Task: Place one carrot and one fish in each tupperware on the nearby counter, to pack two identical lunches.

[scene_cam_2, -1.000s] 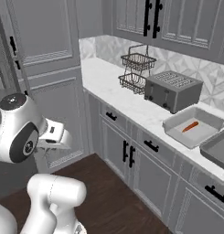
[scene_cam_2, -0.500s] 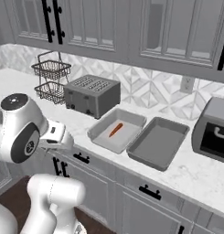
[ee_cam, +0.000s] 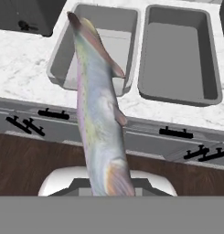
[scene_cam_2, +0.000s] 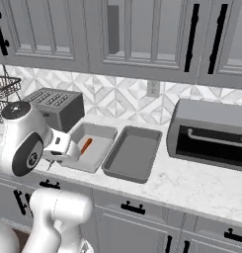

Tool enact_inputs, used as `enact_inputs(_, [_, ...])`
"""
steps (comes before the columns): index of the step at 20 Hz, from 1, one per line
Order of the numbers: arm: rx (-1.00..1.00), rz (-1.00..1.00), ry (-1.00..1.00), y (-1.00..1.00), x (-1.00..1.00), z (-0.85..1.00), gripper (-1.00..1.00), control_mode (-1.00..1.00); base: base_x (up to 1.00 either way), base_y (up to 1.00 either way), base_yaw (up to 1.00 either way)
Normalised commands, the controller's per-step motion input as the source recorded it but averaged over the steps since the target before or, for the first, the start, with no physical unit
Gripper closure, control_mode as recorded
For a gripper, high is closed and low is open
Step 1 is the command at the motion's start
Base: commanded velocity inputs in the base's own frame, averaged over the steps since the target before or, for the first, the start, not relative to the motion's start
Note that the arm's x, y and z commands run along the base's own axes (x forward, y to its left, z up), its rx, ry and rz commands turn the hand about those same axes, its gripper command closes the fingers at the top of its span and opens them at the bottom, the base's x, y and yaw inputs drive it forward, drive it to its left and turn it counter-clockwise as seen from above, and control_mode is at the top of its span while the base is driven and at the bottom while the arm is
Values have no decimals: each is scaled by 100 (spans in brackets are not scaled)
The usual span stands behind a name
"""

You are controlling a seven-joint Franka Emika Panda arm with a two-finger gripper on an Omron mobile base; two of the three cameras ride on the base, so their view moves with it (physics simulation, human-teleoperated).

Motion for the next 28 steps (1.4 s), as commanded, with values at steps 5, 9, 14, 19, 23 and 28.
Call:
enact_inputs(5, [0, 0, 0, 0, 0, 0, 100, 100, 58, 0, -29])
enact_inputs(9, [0, 0, 0, 0, 0, 0, 100, 100, 38, 5, -20])
enact_inputs(14, [0, 0, 0, 0, 0, 0, 100, 100, 6, 41, -11])
enact_inputs(19, [0, 0, 0, 0, 0, 0, 100, 100, 0, 75, 0])
enact_inputs(23, [0, 0, 0, 0, 0, 0, 100, 100, 15, 39, 0])
enact_inputs(28, [0, 0, 0, 0, 0, 0, 100, 100, 45, 0, 0])
